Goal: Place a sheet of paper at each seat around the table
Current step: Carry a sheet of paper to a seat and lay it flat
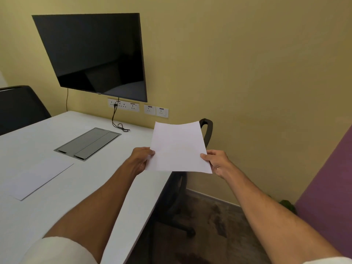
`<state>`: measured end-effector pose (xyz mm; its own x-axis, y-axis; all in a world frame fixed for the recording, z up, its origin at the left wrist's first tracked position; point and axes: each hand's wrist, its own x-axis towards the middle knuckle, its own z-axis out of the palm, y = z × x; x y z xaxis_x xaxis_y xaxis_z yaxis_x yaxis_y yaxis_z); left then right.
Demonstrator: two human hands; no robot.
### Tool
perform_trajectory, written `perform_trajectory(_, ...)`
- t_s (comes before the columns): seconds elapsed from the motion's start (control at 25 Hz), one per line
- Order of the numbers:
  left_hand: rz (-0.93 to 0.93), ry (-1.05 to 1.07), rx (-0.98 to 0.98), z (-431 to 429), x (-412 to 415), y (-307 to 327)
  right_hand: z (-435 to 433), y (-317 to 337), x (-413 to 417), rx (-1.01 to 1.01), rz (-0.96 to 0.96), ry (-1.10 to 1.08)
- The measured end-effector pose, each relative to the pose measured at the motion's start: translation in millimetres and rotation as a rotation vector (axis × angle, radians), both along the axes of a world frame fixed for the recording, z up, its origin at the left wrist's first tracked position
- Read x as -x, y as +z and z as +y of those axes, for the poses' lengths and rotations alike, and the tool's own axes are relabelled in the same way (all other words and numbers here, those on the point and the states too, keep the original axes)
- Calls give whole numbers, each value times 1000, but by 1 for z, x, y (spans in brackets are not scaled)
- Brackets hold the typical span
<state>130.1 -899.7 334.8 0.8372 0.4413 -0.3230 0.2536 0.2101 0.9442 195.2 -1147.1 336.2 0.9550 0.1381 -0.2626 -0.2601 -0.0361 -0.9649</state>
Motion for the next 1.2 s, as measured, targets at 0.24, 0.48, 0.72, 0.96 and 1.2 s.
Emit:
perform_trajectory(0.24, -20, 116, 21, -1, -60, 4, 10, 6, -91, 17, -17, 99)
perform_trajectory(0.48, -23, 207, 60, 24, -124, -6, 47, -3, -181, -19, -5, 176)
perform_trajectory(0.72, -9, 311, 129, 80, -189, -29, 112, -18, -268, 44, 19, 317)
perform_trajectory(0.96, 63, 394, 145, 122, -210, -60, 176, -45, -325, 175, 35, 481)
perform_trajectory(1.2, 126, 547, 204, 147, -208, -104, 237, -77, -363, 294, 45, 719)
